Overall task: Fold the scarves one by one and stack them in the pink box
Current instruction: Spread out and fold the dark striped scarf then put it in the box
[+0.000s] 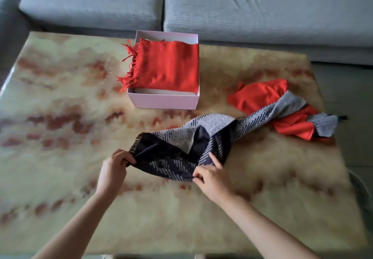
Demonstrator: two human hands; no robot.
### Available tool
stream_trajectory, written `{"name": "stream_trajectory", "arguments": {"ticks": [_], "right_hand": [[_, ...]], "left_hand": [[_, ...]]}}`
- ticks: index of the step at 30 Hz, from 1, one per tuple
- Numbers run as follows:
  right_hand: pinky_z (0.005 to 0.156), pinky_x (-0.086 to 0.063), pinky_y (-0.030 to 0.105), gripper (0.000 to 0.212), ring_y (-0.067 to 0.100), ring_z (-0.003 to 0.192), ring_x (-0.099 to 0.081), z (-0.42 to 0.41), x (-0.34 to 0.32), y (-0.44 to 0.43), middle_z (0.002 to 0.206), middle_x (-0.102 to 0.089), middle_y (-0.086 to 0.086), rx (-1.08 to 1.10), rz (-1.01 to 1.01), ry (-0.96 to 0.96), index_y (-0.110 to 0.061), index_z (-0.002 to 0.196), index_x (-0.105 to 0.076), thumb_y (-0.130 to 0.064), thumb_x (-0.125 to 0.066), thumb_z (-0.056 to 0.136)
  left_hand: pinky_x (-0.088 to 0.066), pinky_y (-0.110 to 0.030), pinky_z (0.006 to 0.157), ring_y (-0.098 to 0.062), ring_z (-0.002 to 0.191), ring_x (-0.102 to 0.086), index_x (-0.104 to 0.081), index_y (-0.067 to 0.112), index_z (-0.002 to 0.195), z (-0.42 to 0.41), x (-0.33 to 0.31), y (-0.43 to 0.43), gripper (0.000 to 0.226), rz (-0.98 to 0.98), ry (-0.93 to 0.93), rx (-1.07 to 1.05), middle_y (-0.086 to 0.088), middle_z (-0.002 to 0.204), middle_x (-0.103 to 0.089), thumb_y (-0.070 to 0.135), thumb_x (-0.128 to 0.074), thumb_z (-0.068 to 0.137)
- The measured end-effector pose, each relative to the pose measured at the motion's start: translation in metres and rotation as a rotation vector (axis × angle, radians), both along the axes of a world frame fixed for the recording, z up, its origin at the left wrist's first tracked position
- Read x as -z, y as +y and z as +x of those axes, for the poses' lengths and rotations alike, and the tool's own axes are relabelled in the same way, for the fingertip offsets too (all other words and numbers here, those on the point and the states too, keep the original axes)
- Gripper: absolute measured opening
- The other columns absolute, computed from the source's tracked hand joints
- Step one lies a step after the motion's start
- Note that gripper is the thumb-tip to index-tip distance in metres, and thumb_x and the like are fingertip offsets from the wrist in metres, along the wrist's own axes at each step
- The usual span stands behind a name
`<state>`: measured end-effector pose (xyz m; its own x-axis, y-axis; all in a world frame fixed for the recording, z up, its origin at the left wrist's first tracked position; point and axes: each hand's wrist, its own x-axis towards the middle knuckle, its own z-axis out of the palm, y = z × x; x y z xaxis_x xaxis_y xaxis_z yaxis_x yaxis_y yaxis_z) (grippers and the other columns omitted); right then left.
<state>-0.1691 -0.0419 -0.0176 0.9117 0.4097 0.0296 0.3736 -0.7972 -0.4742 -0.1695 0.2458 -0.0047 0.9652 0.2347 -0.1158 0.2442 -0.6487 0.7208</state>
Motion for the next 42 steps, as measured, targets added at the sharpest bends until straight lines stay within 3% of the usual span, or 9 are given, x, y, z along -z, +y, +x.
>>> {"name": "stream_trajectory", "arguments": {"ticks": [8, 16, 20, 25, 30, 34, 37, 39, 42], "right_hand": [[0.091, -0.042, 0.03, 0.02, 0.015, 0.085, -0.061, -0.031, 0.012, 0.056, 0.093, -0.063, -0.008, -0.013, 0.084, 0.053, -0.022, 0.095, -0.067, -0.028, -0.061, 0.077], [0.112, -0.026, 0.044, 0.076, 0.032, 0.132, -0.034, 0.082, 0.002, 0.03, 0.147, -0.039, 0.004, 0.223, -0.34, 0.001, -0.018, 0.142, -0.042, -0.017, -0.076, 0.074], [0.111, -0.023, 0.041, 0.016, 0.028, 0.118, -0.05, 0.11, 0.002, 0.021, 0.11, -0.069, 0.004, 0.235, -0.296, 0.101, -0.016, 0.093, -0.072, -0.026, -0.072, 0.08], [0.062, -0.034, 0.032, 0.021, 0.03, 0.076, -0.057, 0.09, -0.003, 0.03, 0.069, -0.059, 0.004, 0.452, 0.085, 0.265, -0.022, 0.076, -0.056, -0.035, -0.055, 0.093], [0.062, -0.04, 0.035, 0.036, 0.031, 0.074, -0.058, 0.045, -0.008, 0.058, 0.069, -0.056, 0.008, 0.325, 0.127, 0.157, -0.023, 0.07, -0.054, -0.052, -0.042, 0.087], [0.062, -0.037, 0.029, 0.034, 0.029, 0.074, -0.062, 0.001, -0.022, 0.11, 0.064, -0.061, 0.005, 0.157, 0.088, 0.149, -0.02, 0.073, -0.061, -0.045, -0.046, 0.089], [0.06, -0.04, 0.026, 0.032, 0.02, 0.056, -0.06, -0.032, -0.022, 0.168, 0.051, -0.059, 0.002, -0.05, 0.026, 0.194, -0.021, 0.068, -0.06, -0.043, -0.046, 0.087], [0.077, -0.05, 0.024, 0.027, 0.017, 0.055, -0.062, -0.05, -0.016, 0.203, 0.052, -0.063, 0.003, -0.223, -0.022, 0.231, -0.021, 0.073, -0.062, -0.037, -0.046, 0.087], [0.109, -0.035, 0.03, 0.031, 0.022, 0.088, -0.067, -0.059, -0.016, 0.238, 0.094, -0.073, 0.007, -0.329, 0.026, 0.413, -0.015, 0.103, -0.066, -0.028, -0.04, 0.093]], "left_hand": [[-0.041, -0.031, 0.076, -0.031, 0.101, -0.054, -0.063, 0.011, 0.101, -0.004, 0.013, 0.033, 0.035, 0.129, 0.218, -0.158, -0.011, 0.111, -0.058, -0.01, -0.051, 0.076], [-0.033, -0.042, 0.109, -0.027, 0.135, -0.034, -0.03, 0.024, 0.147, 0.051, 0.035, -0.022, 0.072, 0.178, 0.245, 0.285, -0.006, 0.149, -0.034, 0.017, -0.066, 0.084], [-0.034, -0.037, 0.104, -0.027, 0.124, -0.045, -0.042, 0.026, 0.14, 0.075, 0.04, -0.034, 0.058, 0.25, 0.254, 0.293, -0.006, 0.133, -0.053, 0.026, -0.064, 0.086], [-0.027, -0.033, 0.104, -0.023, 0.12, -0.045, -0.054, 0.033, 0.129, 0.073, 0.035, -0.034, 0.042, 0.419, 0.295, 0.41, 0.0, 0.123, -0.058, 0.037, -0.061, 0.088], [-0.043, -0.031, 0.083, -0.029, 0.096, -0.055, -0.073, 0.014, 0.104, 0.058, 0.027, 0.003, 0.02, 0.006, 0.147, 0.003, -0.013, 0.098, -0.059, 0.018, -0.063, 0.087], [-0.046, -0.036, 0.09, -0.033, 0.096, -0.056, -0.071, 0.012, 0.105, 0.033, 0.029, 0.077, 0.022, 0.065, 0.182, -0.204, -0.016, 0.099, -0.055, 0.013, -0.054, 0.091], [-0.058, -0.04, 0.062, -0.031, 0.073, -0.061, -0.063, 0.006, 0.107, 0.018, 0.027, 0.123, 0.027, -0.204, 0.332, -0.4, -0.016, 0.088, -0.056, 0.003, -0.039, 0.095], [-0.054, -0.029, 0.047, -0.025, 0.067, -0.058, -0.058, 0.005, 0.106, 0.01, 0.025, 0.143, 0.029, -0.38, 0.395, -0.559, -0.014, 0.086, -0.057, 0.002, -0.031, 0.096], [-0.046, -0.031, 0.062, -0.025, 0.082, -0.055, -0.057, -0.001, 0.111, -0.005, 0.026, 0.174, 0.029, -0.437, 0.362, -0.69, -0.015, 0.094, -0.058, 0.007, -0.032, 0.098]]}}
